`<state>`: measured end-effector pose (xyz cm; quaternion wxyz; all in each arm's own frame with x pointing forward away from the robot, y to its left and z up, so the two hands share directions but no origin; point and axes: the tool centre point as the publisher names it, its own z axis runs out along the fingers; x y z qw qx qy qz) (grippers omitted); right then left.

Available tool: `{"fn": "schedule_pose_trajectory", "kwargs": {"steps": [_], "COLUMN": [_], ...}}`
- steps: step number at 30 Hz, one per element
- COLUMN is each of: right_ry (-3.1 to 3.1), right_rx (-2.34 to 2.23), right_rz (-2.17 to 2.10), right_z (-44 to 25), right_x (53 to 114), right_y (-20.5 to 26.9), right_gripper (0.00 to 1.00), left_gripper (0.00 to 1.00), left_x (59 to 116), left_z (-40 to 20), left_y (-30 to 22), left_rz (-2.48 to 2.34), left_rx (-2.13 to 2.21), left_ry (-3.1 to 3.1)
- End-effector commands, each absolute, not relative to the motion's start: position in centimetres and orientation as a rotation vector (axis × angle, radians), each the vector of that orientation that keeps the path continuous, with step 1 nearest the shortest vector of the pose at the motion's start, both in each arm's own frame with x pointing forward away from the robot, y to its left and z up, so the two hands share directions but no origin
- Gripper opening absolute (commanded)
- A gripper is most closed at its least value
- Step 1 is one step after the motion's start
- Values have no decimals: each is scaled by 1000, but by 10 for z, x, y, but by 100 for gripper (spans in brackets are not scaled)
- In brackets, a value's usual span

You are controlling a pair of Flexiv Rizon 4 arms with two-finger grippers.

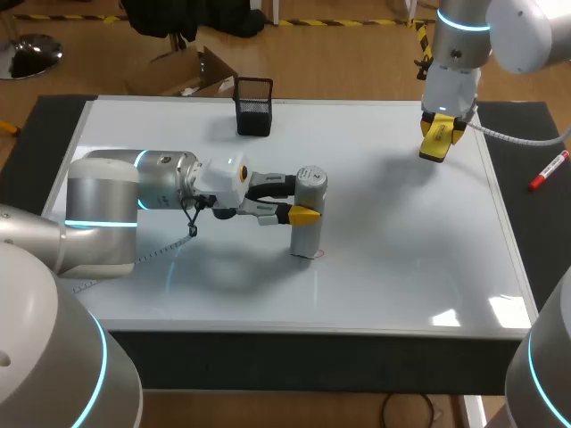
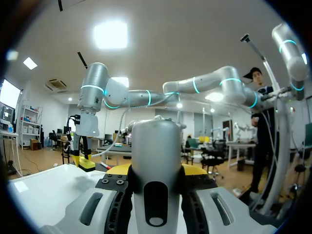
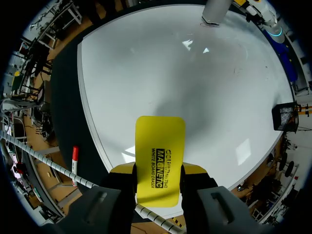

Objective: Pick up the inspection probe, press it on each red-marked spot on the whiteboard one by one, put down the probe, pick up the eraser, and wipe off all the red marks.

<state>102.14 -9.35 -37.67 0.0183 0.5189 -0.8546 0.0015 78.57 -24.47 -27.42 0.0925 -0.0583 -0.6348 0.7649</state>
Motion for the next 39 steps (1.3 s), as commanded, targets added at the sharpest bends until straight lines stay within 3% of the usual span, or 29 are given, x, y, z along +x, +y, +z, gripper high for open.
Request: {"fn": "schedule_pose_trajectory", "kwargs": {"steps": [1, 39], "right_ry": [-2652, -2652], "right_rx": [1613, 1613], "right_rz": [8, 8], "right_z": [-376, -376], "right_x": [1022, 1022], "right_y": [-94, -94], "right_gripper": [0, 0], "left_gripper": [0, 0], "left_x": [787, 790], "left_z": [-281, -287], "left_y": [-250, -238], "left_rz": [2271, 2245], "left_rx": [-184, -208], "left_ry": [-1882, -1970]}}
